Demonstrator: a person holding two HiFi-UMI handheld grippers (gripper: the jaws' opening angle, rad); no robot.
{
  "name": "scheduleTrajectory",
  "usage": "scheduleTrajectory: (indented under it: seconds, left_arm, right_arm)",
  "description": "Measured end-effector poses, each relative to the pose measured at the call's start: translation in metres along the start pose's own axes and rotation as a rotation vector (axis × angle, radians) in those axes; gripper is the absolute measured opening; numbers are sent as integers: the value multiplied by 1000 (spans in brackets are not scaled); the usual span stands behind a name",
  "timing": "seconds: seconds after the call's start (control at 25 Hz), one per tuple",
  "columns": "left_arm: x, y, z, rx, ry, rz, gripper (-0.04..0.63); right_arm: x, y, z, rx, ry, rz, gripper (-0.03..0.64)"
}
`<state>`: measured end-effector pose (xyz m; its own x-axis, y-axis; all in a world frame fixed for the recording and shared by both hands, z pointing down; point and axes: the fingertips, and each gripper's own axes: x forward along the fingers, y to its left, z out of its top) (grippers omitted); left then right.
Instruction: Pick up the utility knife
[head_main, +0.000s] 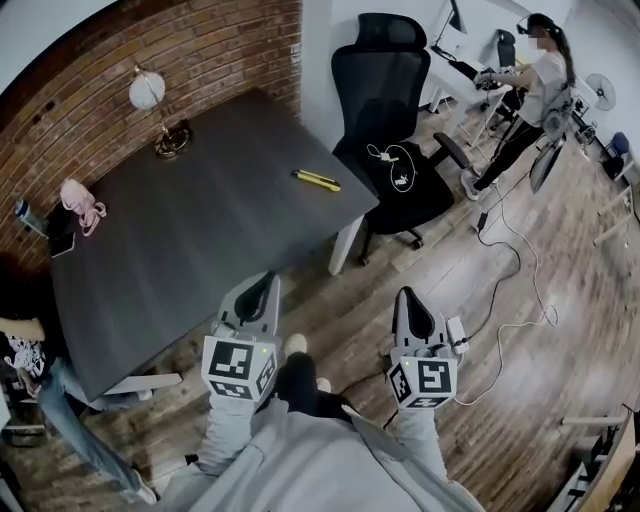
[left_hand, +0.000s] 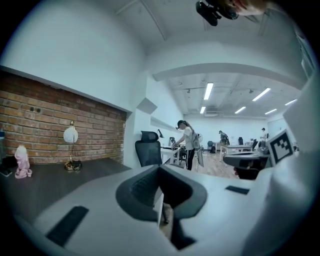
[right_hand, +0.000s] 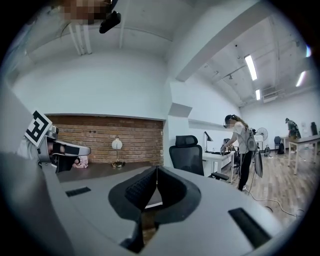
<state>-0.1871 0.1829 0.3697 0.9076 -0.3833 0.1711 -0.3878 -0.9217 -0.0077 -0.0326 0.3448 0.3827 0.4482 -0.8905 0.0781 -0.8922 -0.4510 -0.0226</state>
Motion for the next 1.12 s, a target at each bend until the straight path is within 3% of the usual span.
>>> scheduleTrajectory:
  seconds: [0.24,0.76,1.12]
  left_arm:
    - [39,14,6,14,-10,-11,18]
    - [177,72,34,-1,-18,-62,18]
    - [222,102,36,-9,-16,-77,18]
  right_arm:
    - [40,-14,-2,18,-3,-3,18]
    - [179,-49,18,3,7,-28,18]
    - [231,-51,15,14,25,-32,18]
